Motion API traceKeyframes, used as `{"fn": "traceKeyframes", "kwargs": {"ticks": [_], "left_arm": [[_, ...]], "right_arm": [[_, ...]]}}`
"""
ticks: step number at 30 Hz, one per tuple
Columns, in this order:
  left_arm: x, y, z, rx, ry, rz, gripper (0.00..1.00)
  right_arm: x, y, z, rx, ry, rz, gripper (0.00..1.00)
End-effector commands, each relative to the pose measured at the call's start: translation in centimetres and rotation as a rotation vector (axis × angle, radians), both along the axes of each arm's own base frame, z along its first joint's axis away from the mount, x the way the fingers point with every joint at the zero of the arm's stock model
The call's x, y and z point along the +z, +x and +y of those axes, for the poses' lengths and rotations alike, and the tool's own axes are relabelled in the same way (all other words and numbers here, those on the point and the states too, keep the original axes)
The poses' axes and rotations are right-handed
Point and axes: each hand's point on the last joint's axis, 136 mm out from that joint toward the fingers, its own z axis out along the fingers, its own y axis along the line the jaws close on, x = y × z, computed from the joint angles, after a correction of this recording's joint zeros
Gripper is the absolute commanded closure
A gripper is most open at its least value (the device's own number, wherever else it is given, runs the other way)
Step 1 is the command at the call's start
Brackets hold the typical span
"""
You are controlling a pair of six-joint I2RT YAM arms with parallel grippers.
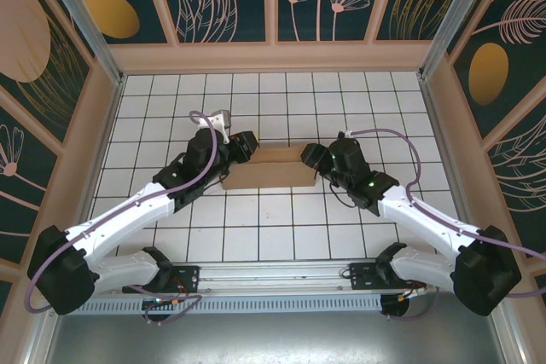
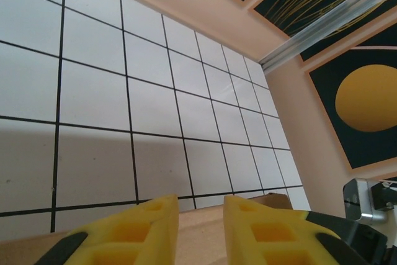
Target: Fold the paper box
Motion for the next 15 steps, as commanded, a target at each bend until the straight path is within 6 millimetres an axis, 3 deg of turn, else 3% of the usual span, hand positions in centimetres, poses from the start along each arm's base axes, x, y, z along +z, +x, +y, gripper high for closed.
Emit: {"fn": "traceKeyframes", "kwargs": {"ticks": [1,15], "left_arm": [[-0.8,0.2,-0.2,0.019,-0.036,0.042,0.66],[-5.7,0.3,1.4,0.102,0.039,0.126,0.59]], "right_arm": [[-1.4,-0.1,-0.5,-0.04,-0.041,0.024,0.26],[-1.8,-0.3,-0.5,-0.024,-0.067,0.023,0.25]]}}
